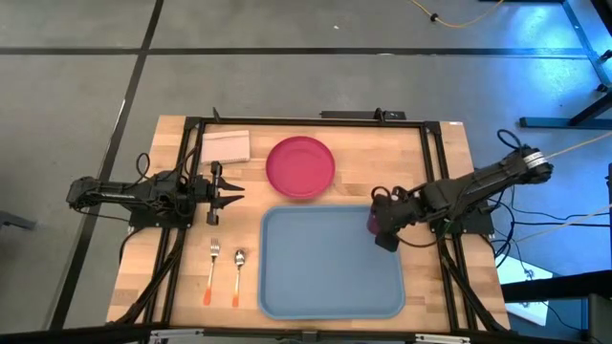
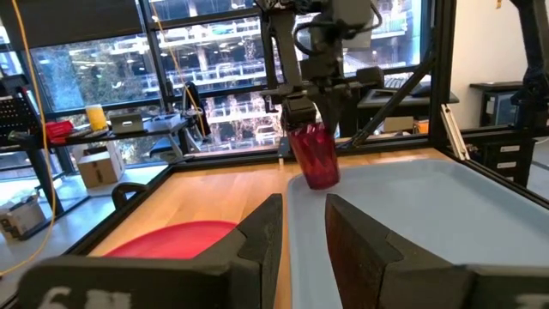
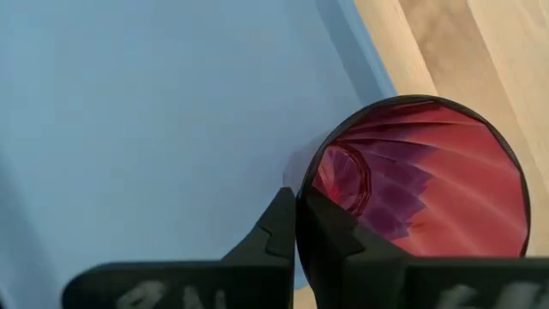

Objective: Pick and place plate/cup/fork/spoon on tray
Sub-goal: Put the red cup on the top right of the blue tray

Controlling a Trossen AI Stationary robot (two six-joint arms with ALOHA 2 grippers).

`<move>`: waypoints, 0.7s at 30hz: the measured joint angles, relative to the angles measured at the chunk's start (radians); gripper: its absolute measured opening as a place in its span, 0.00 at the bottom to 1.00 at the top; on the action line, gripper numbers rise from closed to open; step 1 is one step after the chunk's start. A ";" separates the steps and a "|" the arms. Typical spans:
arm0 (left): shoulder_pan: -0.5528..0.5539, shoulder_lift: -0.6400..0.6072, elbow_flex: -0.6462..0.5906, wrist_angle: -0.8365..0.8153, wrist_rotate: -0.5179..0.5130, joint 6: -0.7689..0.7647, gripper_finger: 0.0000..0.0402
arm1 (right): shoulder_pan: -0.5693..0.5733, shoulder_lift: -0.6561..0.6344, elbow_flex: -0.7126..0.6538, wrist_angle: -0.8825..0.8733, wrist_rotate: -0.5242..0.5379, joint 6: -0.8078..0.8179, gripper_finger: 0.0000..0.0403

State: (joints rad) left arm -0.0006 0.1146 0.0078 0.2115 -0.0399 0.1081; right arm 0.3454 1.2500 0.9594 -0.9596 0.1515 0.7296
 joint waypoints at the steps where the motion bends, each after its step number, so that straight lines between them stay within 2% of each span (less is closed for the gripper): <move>1: 0.000 0.000 0.000 0.000 0.000 0.000 0.21 | 0.008 0.010 0.000 0.000 0.003 0.000 0.04; 7: 0.000 0.000 0.000 0.000 0.000 0.000 0.21 | 0.027 0.047 0.000 0.001 0.004 0.054 0.07; 21: 0.000 0.000 0.000 0.000 0.000 0.000 0.21 | 0.027 0.090 0.000 0.042 -0.021 0.051 0.09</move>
State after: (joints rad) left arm -0.0005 0.1146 0.0076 0.2115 -0.0399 0.1081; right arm 0.3729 1.3403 0.9592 -0.9172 0.1307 0.7803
